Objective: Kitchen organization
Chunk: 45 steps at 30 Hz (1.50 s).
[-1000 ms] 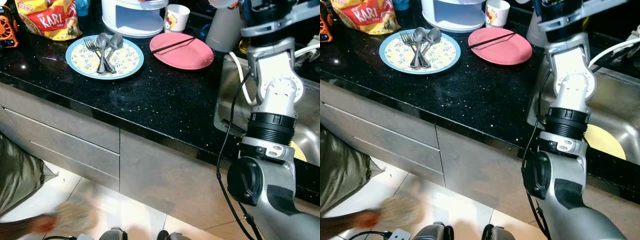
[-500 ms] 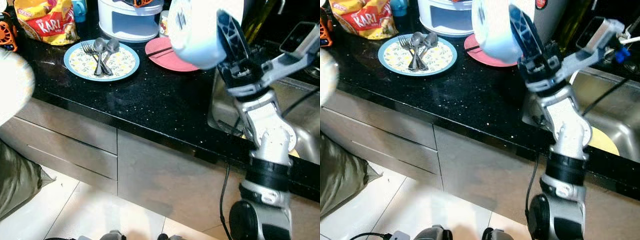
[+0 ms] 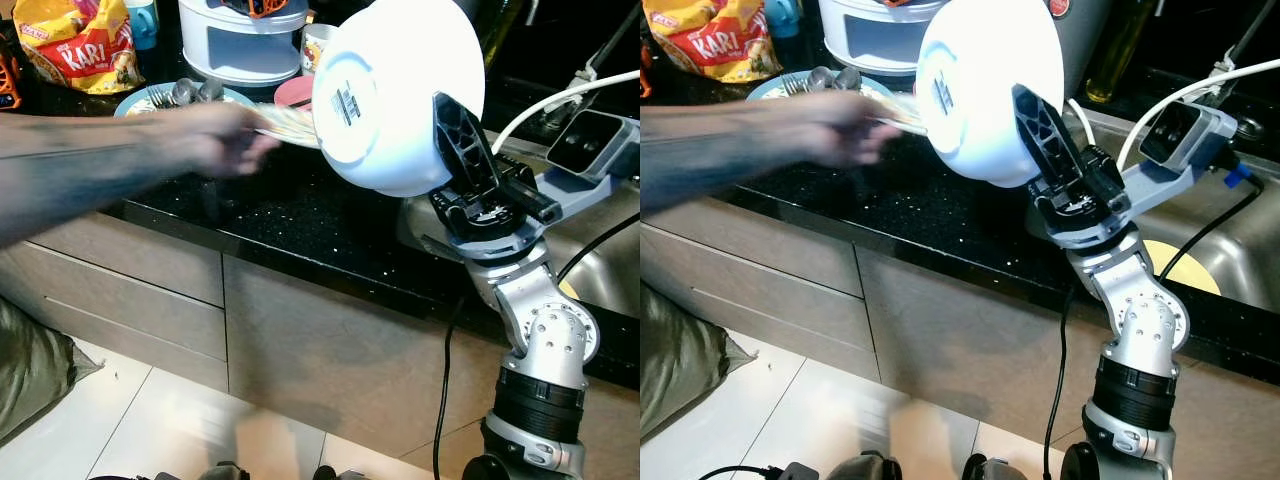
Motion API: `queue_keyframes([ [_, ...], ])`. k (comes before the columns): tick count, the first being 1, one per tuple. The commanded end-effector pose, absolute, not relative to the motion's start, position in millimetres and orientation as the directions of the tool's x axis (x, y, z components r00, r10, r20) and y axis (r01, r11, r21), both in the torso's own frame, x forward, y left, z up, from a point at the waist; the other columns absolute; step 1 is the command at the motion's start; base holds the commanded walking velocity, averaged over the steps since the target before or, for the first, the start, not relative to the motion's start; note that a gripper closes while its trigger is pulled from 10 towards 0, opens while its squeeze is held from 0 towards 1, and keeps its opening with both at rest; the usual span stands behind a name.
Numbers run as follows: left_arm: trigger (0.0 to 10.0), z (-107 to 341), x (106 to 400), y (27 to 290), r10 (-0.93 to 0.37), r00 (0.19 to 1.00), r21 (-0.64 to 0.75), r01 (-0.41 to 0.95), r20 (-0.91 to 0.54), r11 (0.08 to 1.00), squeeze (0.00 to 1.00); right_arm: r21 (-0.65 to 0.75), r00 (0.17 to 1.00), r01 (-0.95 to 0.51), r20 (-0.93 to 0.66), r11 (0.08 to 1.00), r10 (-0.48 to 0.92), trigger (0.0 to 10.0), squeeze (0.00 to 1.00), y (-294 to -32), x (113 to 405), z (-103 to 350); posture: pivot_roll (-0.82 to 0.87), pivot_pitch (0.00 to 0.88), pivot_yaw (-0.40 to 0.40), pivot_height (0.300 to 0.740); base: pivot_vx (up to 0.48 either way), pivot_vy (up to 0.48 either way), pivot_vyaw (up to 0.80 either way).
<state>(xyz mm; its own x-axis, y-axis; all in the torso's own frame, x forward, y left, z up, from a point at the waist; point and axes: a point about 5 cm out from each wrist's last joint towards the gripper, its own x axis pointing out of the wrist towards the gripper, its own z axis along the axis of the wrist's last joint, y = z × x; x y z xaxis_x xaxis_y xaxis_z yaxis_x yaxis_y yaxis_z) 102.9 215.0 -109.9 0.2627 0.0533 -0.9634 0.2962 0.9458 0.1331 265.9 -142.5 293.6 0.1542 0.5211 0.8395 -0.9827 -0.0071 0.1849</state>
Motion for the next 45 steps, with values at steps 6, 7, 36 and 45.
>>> queue_keyframes([
  [6, 10.0, -102, 132, 207, 0.006, 0.382, 0.127, 0.293, -0.924, 0.947, 0.0, 0.258, 0.252, -0.964, 0.803, 0.066, 0.539, 10.0, 0.0, -143, 264, 284, 0.12, 0.076, -0.067, 0.74, 0.0, 0.0, 0.0],
  [7, 10.0, -102, 132, 207, 0.006, 0.382, 0.127, 0.294, -0.924, 0.947, 0.0, 0.261, 0.257, -0.963, 0.802, 0.07, 0.54, 10.0, 0.0, -144, 264, 284, 0.12, 0.076, -0.067, 0.74, 0.0, 0.0, 0.0],
  [36, 10.0, -103, 132, 202, -0.002, 0.376, 0.123, 0.308, -0.927, 0.943, 0.0, 0.374, 0.642, -0.754, 0.594, 0.54, 0.485, 10.0, 0.0, -150, 314, 283, 0.1, 0.072, -0.066, 0.74, 0.0, 0.0, -0.44],
  [45, 10.0, -103, 132, 202, -0.003, 0.372, 0.126, 0.323, -0.928, 0.938, 0.0, 0.307, 0.82, -0.528, 0.429, 0.792, 0.38, 10.0, 0.0, -142, 352, 284, 0.11, 0.06, -0.071, 0.74, 0.0, 0.0, 0.0],
])
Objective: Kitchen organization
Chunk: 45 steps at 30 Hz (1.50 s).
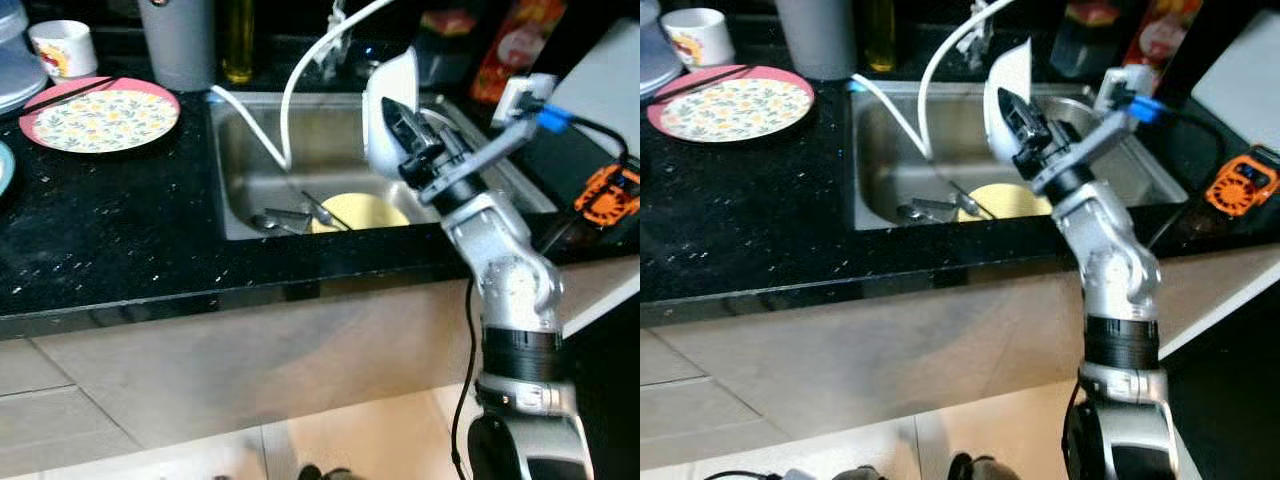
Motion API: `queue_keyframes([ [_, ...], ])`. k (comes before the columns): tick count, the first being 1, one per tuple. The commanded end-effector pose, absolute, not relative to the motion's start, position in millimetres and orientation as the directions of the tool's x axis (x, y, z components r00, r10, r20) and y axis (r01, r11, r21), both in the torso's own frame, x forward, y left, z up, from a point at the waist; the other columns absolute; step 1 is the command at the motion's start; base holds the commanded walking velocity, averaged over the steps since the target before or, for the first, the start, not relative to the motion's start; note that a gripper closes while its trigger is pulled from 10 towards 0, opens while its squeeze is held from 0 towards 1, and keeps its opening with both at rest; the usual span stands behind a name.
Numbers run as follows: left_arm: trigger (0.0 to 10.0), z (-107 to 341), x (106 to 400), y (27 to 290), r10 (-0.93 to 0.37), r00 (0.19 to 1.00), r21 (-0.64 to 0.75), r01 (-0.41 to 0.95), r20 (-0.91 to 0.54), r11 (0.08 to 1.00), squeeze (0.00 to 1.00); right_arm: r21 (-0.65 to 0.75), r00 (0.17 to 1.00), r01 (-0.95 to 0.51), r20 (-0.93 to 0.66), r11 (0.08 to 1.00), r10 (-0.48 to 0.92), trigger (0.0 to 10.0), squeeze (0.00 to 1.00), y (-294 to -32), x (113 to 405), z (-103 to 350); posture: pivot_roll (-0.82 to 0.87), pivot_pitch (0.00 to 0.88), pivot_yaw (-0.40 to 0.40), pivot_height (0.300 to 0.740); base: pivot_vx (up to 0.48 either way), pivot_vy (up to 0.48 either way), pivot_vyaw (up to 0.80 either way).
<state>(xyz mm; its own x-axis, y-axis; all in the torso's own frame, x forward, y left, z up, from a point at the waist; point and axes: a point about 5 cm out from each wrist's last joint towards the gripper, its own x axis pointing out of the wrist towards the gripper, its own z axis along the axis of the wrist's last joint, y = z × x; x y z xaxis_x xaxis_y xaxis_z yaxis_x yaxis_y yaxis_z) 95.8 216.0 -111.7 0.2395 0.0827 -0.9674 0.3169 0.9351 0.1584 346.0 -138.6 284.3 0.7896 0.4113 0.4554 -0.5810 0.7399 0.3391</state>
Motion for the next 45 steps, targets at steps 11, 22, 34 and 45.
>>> queue_keyframes([
  [11, 10.0, -105, 129, 196, -0.01, 0.366, 0.12, 0.331, -0.93, 0.936, 0.0, -0.17, 0.948, -0.27, 0.123, 0.948, 0.292, 10.0, 0.0, -129, 400, 264, 0.12, 0.068, -0.089, 0.74, 0.0, 0.0, 0.0],
  [22, 10.0, -113, 101, 197, -0.003, 0.324, 0.098, 0.295, -0.946, 0.951, 0.0, -0.33, 0.926, -0.344, 0.033, 0.879, 0.375, 10.0, 0.0, -114, 413, 267, 0.13, 0.16, -0.115, 0.74, 0.0, 0.0, 0.0],
  [34, 10.0, -118, 66, 205, 0.014, 0.273, 0.09, 0.267, -0.962, 0.959, 0.0, -0.417, 0.934, -0.335, -0.026, 0.845, 0.357, 10.0, 0.0, -88, 425, 294, 0.15, 0.29, -0.142, 0.74, 0.0, 0.0, 0.0],
  [45, 10.0, -118, 46, 214, 0.018, 0.257, 0.092, 0.28, -0.966, 0.955, 0.0, -0.657, 0.837, -0.509, -0.229, 0.556, 0.497, 10.0, 0.0, -38, 415, 325, 0.17, 0.355, -0.144, 0.74, 0.0, 0.0, 0.0],
])
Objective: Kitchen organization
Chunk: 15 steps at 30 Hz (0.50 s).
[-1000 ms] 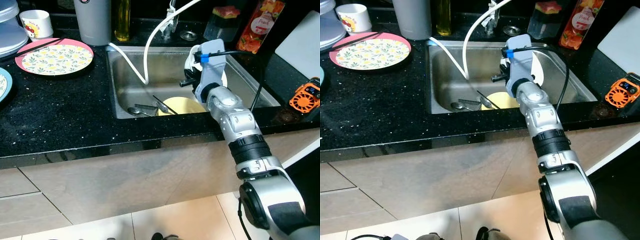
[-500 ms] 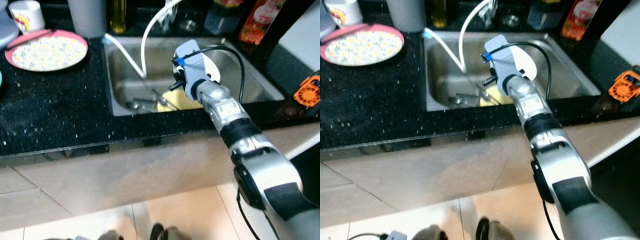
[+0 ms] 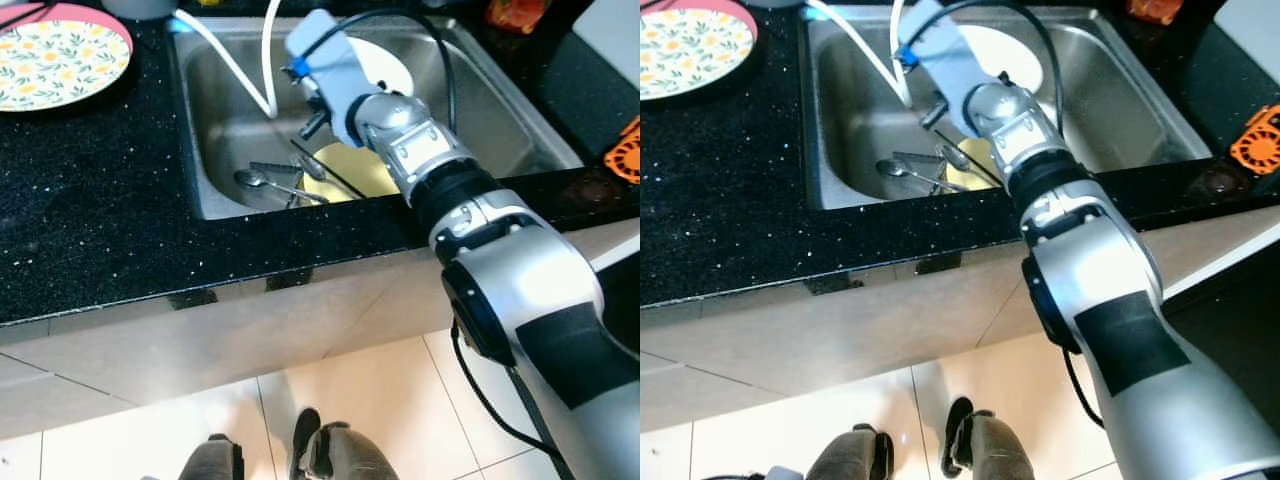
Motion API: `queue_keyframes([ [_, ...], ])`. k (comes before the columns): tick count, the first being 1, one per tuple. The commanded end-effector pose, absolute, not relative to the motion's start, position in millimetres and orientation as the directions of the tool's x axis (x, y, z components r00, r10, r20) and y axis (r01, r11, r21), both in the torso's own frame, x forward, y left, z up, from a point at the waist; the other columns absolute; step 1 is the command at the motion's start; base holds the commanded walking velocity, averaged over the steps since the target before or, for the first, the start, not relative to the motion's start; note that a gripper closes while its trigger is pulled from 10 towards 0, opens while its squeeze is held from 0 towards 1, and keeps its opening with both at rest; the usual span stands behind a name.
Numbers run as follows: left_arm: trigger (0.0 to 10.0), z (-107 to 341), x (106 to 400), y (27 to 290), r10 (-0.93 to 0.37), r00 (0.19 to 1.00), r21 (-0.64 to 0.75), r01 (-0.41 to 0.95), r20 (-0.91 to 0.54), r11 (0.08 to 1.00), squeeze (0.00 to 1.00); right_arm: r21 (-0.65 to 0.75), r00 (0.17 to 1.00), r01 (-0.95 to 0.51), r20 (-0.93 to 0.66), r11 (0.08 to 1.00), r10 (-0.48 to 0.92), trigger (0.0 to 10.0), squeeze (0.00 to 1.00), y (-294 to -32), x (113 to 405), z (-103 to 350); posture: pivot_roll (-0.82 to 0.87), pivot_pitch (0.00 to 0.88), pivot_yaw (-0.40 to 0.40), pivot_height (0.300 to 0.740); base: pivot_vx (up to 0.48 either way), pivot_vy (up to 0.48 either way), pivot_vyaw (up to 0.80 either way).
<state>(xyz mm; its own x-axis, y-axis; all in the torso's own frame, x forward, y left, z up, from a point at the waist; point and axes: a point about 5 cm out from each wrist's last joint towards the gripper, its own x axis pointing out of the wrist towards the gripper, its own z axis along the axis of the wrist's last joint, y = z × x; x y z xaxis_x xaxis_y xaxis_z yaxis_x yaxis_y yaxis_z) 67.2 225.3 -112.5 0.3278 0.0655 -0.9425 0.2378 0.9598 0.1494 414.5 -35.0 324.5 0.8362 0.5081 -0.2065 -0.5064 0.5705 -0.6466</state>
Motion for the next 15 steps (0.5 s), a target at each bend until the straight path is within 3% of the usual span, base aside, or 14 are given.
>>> queue_keyframes([
  [1, 10.0, -117.1, 48.6, 215.8, 0.015, 0.267, 0.093, 0.283, -0.964, 0.955, 0.0, -0.698, 0.83, -0.515, -0.259, 0.498, 0.494, 10.0, 0.0, -31.4, 412.9, 327.2, 0.17, 0.359, -0.141, 0.74, 0.0, 0.0, 0.0],
  [4, 10.0, -116.8, 49.2, 216.4, 0.014, 0.272, 0.094, 0.284, -0.962, 0.954, 0.0, -0.712, 0.826, -0.519, -0.275, 0.473, 0.492, 10.0, 0.0, -29.0, 412.1, 327.4, 0.17, 0.363, -0.145, 0.74, 0.0, 0.0, 0.0],
  [7, 10.0, -116.3, 49.5, 217.0, 0.012, 0.282, 0.095, 0.285, -0.959, 0.954, 0.0, -0.767, 0.814, -0.53, -0.343, 0.36, 0.468, 10.0, 0.0, -26.1, 410.7, 322.9, 0.18, 0.371, -0.147, 0.74, 0.0, 0.0, 0.0],
  [8, 10.0, -116.3, 49.5, 217.0, 0.012, 0.282, 0.095, 0.285, -0.959, 0.954, 0.0, -0.767, 0.814, -0.53, -0.343, 0.36, 0.468, 10.0, 0.0, -26.1, 410.7, 322.9, 0.18, 0.371, -0.147, 0.74, 0.0, 0.0, 0.0],
  [15, 10.0, -116.2, 49.2, 214.5, 0.0, 0.295, 0.09, 0.293, -0.956, 0.952, 0.0, -0.85, 0.817, -0.523, -0.478, 0.065, 0.324, 10.0, 0.0, -33.4, 410.7, 317.9, 0.18, 0.376, -0.149, 0.74, 0.0, 0.0, 0.0],
])
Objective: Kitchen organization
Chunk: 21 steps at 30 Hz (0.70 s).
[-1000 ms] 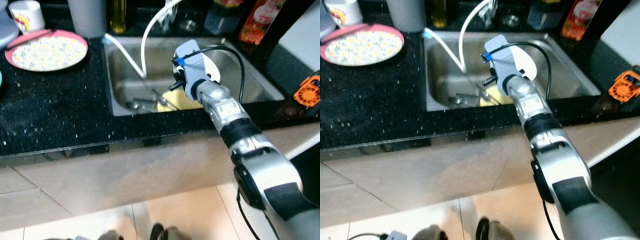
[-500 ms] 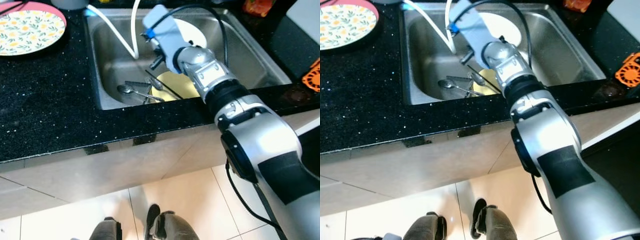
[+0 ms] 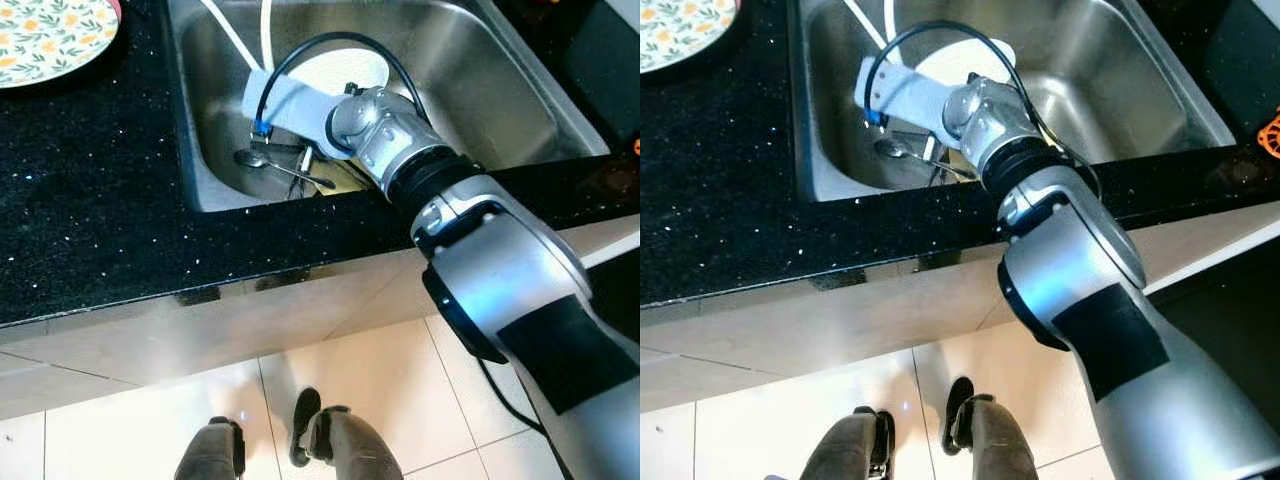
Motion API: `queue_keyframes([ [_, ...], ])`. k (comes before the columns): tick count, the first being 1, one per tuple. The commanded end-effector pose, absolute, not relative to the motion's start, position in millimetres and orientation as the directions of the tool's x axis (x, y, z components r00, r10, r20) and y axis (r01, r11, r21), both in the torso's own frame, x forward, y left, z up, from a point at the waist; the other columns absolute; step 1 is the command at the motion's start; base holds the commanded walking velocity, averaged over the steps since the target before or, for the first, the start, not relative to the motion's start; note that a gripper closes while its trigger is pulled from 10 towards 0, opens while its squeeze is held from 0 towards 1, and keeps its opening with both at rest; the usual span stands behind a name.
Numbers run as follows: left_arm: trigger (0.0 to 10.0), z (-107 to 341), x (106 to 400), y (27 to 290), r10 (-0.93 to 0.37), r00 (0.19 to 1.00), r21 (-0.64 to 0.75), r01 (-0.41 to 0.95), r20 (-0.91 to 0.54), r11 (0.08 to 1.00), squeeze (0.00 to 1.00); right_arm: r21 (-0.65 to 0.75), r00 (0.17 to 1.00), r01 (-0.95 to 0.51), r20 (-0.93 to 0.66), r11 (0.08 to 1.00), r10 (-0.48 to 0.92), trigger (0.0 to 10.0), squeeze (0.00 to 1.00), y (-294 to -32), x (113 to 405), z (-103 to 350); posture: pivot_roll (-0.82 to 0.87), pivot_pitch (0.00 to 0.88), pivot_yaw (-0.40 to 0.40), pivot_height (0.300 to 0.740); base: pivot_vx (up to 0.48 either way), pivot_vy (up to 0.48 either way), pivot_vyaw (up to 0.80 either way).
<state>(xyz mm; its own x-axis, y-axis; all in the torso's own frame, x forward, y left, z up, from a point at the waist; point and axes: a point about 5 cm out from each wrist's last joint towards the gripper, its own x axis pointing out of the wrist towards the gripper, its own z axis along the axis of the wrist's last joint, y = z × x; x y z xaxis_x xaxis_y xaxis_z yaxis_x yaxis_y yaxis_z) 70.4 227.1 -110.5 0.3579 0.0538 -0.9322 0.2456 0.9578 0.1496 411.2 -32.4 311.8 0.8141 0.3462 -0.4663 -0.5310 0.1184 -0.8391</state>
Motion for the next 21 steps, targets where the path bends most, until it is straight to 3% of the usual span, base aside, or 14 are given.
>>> queue_keyframes([
  [1, 10.0, -116, 49, 214, -0.002, 0.295, 0.089, 0.295, -0.955, 0.951, 0.0, -0.853, 0.817, -0.521, -0.492, 0.022, 0.3, 10.0, 0.0, -35, 411, 318, 0.18, 0.376, -0.149, 0.74, 0.0, 0.0, 0.0],
  [11, 10.0, -116, 53, 211, -0.007, 0.306, 0.088, 0.296, -0.952, 0.951, 0.0, -0.855, 0.812, -0.515, -0.51, -0.063, 0.282, 10.0, 0.0, -30, 408, 326, 0.18, 0.366, -0.155, 0.74, 0.0, 0.0, 0.0],
  [13, 10.0, -116, 53, 211, -0.008, 0.306, 0.087, 0.296, -0.952, 0.951, 0.0, -0.849, 0.806, -0.524, -0.521, -0.073, 0.281, 10.0, 0.05, -30, 408, 325, 0.18, 0.366, -0.155, 0.74, 0.0, 0.0, 0.0],
  [14, 10.0, -116, 53, 210, -0.008, 0.305, 0.087, 0.297, -0.952, 0.951, 0.0, -0.841, 0.797, -0.537, -0.534, -0.075, 0.282, 10.0, 0.41, -30, 407, 324, 0.18, 0.363, -0.157, 0.74, 0.0, 0.0, 0.0],
  [15, 10.0, -116, 53, 210, -0.008, 0.305, 0.087, 0.297, -0.952, 0.951, 0.0, -0.841, 0.797, -0.537, -0.534, -0.075, 0.282, 10.0, 0.41, -30, 407, 324, 0.18, 0.363, -0.157, 0.74, 0.0, 0.0, 0.0],
  [16, 10.0, -116, 55, 210, -0.008, 0.307, 0.087, 0.294, -0.952, 0.952, 0.0, -0.825, 0.78, -0.56, -0.555, -0.076, 0.289, 10.0, 1.0, -30, 406, 324, 0.18, 0.349, -0.158, 0.74, 0.0, 0.0, 0.0],
  [21, 10.0, -116, 59, 209, -0.004, 0.314, 0.09, 0.286, -0.95, 0.954, 0.0, -0.815, 0.763, -0.579, -0.554, -0.029, 0.335, 10.0, 1.0, -30, 405, 329, 0.18, 0.334, -0.156, 0.74, 0.0, 0.0, 0.0],
])
